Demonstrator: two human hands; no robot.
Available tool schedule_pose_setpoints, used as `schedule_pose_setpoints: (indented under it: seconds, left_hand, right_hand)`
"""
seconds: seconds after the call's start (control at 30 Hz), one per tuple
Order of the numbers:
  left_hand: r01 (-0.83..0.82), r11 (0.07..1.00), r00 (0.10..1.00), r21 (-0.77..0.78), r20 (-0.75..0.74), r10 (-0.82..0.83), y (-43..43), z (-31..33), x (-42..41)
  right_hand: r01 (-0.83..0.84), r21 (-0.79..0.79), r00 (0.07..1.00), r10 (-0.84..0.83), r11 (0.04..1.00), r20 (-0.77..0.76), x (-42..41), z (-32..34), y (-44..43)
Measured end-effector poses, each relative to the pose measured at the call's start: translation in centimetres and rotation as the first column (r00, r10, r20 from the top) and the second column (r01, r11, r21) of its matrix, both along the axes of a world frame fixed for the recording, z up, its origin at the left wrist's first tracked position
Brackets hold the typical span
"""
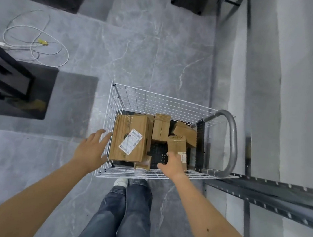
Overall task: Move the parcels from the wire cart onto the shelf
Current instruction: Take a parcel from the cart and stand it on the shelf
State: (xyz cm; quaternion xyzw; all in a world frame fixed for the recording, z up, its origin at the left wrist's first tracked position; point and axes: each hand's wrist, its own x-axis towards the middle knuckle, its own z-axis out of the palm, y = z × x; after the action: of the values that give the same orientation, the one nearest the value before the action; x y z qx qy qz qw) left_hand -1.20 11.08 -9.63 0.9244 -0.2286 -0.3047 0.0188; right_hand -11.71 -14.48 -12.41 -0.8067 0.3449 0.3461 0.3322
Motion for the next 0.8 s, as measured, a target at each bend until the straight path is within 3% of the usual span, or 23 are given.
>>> schedule_pose_setpoints:
  seconds: [0.17,0.3,0.47,0.63,0.8]
  left_hand:
    - [-0.093,0.984,0.995,-0.155,0.009,0.095,-4.3,-2.6,0.6]
    - [-0.138,0.986,0.989,-0.092,-0.058,0.133,-6.8,-6.0,1.4]
    - [-0.215,0.976,0.969,-0.027,-0.130,0.210,-7.0,-10.6,0.6]
    - [-0.237,0.971,0.956,0.020,-0.176,0.237,-5.7,-14.8,-0.6]
    - [-0.365,0.931,0.908,-0.013,-0.227,0.353,-5.8,-17.9,-0.7]
  right_hand:
    - [-0.026,0.087,1.000,0.025,0.996,0.006,2.5,-4.6,0.7]
    - [0.004,0.149,0.999,0.001,0.989,-0.033,3.2,-8.7,0.7]
    - [0.186,0.208,0.978,-0.160,0.960,-0.136,4.2,-14.3,-0.2]
    - [0.201,0.211,0.970,-0.165,0.957,-0.178,5.6,-19.3,-0.5]
    - [0.195,0.238,0.961,-0.138,0.951,-0.240,6.3,-23.6,0.0]
